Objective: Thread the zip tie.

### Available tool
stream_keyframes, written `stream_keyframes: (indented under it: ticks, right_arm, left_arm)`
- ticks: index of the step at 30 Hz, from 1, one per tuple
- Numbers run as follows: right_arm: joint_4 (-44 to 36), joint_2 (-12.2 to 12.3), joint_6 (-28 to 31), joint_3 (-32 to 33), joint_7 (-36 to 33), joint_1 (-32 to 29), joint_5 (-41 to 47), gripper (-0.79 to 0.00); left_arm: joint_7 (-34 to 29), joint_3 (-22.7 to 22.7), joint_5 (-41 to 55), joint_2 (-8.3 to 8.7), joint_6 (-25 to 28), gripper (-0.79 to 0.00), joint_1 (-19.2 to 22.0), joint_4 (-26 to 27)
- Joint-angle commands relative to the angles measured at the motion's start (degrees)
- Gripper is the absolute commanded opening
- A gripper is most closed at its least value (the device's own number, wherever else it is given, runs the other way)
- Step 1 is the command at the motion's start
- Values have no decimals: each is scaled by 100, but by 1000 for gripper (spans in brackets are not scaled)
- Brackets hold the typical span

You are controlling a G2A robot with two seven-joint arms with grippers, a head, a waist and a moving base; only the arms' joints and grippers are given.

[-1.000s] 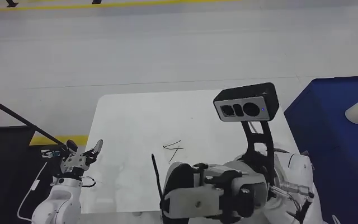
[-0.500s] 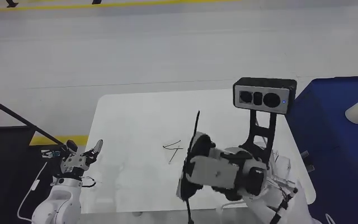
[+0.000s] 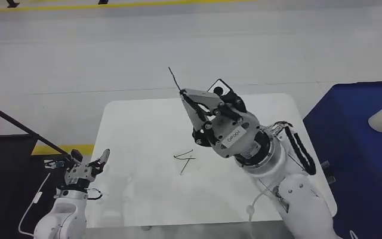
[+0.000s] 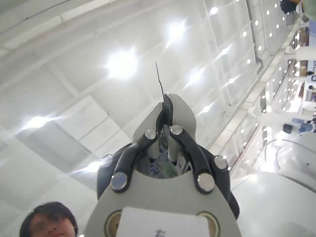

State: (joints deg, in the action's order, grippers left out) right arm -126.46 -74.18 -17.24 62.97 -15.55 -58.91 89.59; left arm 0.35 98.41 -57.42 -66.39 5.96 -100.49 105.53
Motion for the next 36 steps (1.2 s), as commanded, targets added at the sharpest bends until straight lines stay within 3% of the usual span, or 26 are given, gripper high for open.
stream_keyframes:
  ticks: [1,6,13,20,25,31,36]
  right_arm:
    - [-42,-6,-163,-35,50,-53,222,-785]
    - [-146,-13,-641,-206,235,-220,667,-785]
    - [-282,-37,-713,-373,268,-352,641,-785]
    - [-324,-12,76,-558,-1245,-190,-2123,-785]
    - [-237,35,656,-605,-1706,-178,-3936,-785]
    - [-203,26,785,-749,-1863,-257,-4208,-785]
    - [-328,-11,767,-663,-1910,-234,-3567,-785]
  left_arm:
    - [0,0,0,0,0,0,0,0]
    - [0,0,0,0,0,0,0,0]
    - [0,0,0,0,0,0,0,0]
    - [0,0,0,0,0,0,0,0]
    - [0,0,0,0,0,0,0,0]
    - [0,0,0,0,0,0,0,0]
    - [0,0,0,0,0,0,0,0]
